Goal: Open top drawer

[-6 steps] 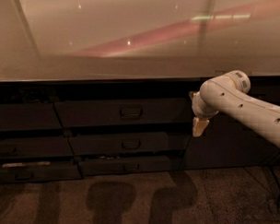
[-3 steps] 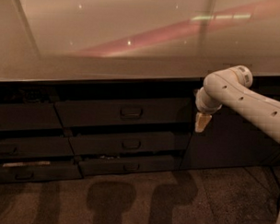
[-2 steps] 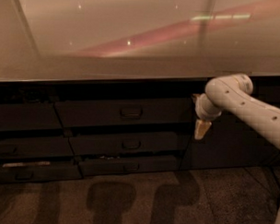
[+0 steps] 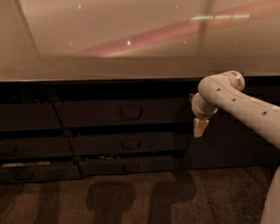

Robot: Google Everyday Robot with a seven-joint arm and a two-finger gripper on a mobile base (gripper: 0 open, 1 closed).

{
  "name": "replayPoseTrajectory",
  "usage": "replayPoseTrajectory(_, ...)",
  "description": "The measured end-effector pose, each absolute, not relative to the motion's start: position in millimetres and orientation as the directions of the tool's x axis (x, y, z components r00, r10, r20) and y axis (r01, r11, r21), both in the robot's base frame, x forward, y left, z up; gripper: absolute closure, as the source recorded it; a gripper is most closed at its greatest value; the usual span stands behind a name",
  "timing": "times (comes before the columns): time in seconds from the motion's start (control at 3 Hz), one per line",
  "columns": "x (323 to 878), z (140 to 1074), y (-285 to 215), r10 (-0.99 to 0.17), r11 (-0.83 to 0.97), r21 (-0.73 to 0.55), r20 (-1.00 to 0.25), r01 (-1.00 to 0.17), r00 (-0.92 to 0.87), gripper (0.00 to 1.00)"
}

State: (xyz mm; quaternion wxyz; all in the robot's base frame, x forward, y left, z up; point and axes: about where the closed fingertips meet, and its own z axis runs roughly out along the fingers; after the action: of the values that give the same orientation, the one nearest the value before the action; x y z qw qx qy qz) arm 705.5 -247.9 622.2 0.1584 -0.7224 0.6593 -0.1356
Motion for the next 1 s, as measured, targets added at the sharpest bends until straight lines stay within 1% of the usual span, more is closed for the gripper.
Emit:
replayPoseTrajectory(0.33,714.4,629.4,-205.7,-0.988,-0.157,-0.402,0.071,-0.902,0.14,0.0)
replayPoseTrajectory(0.67,723.9,621.4,-152.2,-0.96,-0.272,-0.369,0.174,-0.889,0.222,0.0)
replayPoseTrajectory(1.0,723.9,621.4,-152.2,-0.96,-0.272,-0.369,0.174,-0.889,0.222,0.0)
